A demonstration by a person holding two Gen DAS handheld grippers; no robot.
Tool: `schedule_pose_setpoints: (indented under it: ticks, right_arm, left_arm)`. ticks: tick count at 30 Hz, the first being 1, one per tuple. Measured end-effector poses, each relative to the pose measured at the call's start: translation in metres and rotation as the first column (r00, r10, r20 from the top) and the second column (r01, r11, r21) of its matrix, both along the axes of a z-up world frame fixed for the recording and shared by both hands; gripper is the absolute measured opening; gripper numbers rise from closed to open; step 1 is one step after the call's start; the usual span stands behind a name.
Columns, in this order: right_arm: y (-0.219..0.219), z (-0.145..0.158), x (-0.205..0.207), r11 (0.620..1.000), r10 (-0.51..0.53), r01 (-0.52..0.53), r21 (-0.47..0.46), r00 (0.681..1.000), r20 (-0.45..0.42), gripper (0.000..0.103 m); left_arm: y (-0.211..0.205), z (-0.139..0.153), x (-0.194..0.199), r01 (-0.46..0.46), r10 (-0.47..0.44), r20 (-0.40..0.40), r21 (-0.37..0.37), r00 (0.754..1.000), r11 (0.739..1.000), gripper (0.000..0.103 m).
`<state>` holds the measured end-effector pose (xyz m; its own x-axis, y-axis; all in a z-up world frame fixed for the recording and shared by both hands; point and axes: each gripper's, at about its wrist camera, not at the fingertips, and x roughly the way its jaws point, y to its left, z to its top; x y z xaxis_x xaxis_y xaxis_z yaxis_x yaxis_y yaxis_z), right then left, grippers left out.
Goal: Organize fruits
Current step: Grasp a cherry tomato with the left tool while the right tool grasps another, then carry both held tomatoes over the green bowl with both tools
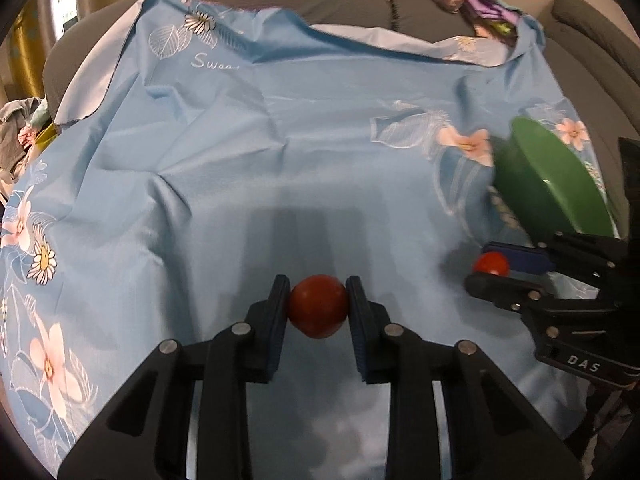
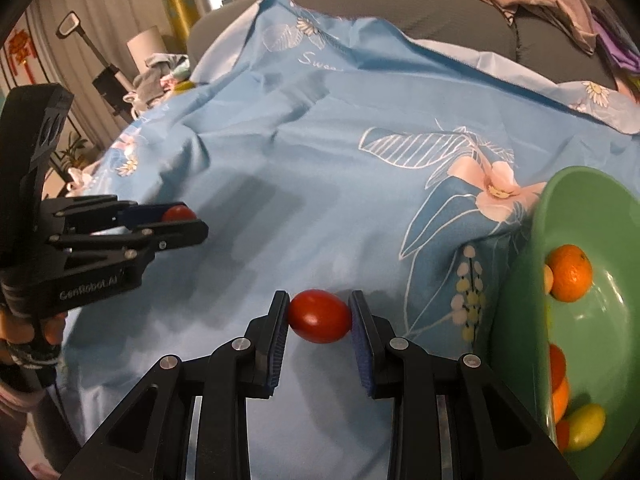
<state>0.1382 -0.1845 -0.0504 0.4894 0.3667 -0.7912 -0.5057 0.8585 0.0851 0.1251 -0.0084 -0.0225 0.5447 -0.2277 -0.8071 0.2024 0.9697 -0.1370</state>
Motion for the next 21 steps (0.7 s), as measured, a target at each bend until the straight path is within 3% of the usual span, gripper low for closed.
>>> schedule_pose_setpoints:
  ticks: [12, 21]
  right_arm:
    - [-0.021, 0.035, -0.055, 0.996, -0.008, 0.002, 0.084, 0.998, 0.066, 0.032]
    - [-0.061, 0.061, -0.072, 0.989, -0.094, 0.077, 0.127, 0.987, 0.132, 0.032]
  left_arm:
    - [-0.026, 0.035, -0.051, 0.058, -0.059, 0.063, 0.008, 0.996, 0.998, 0.028]
    - [-0.072, 0.062, -0.055, 0.153, -0.153, 0.117, 0.012, 0.981, 0.988, 0.028]
